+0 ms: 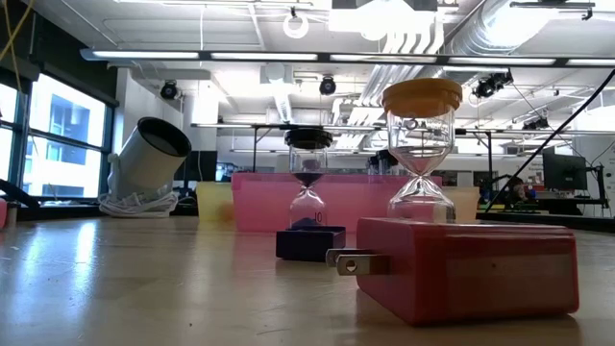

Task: Pick & Place Office items
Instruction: Put the blue hourglass into the red bin

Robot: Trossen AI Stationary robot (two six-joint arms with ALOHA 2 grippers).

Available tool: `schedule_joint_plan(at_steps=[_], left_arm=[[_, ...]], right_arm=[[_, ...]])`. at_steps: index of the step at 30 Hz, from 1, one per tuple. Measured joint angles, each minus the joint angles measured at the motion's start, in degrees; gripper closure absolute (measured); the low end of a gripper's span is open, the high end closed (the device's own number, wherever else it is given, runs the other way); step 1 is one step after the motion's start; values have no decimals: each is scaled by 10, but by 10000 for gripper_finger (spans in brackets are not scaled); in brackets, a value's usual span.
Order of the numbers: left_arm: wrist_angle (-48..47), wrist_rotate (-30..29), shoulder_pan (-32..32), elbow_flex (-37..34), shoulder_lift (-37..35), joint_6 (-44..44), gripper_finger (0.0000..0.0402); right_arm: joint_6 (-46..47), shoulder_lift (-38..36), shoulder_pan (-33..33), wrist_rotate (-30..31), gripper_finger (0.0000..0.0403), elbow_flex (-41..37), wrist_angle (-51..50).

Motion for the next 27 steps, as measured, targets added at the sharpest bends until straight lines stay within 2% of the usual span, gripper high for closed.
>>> schedule_joint_plan(at_steps=[4, 8, 13, 19, 27], left_arm=[[-5, 1, 9, 0, -3, -20, 215], [-7, 3, 8, 0, -3, 14, 215], [-13, -39, -1, 0, -3, 0, 209], [-14, -26, 0, 0, -3, 7, 208], [-16, -12, -10, 0, -3, 77, 208]], right_arm=[[0, 0, 0, 3, 212, 0, 0], [1, 0, 0, 3, 216, 0, -1], [1, 0, 0, 3, 213, 0, -2], [2, 0, 0, 3, 216, 0, -2], [1, 0, 0, 1, 215, 0, -2]])
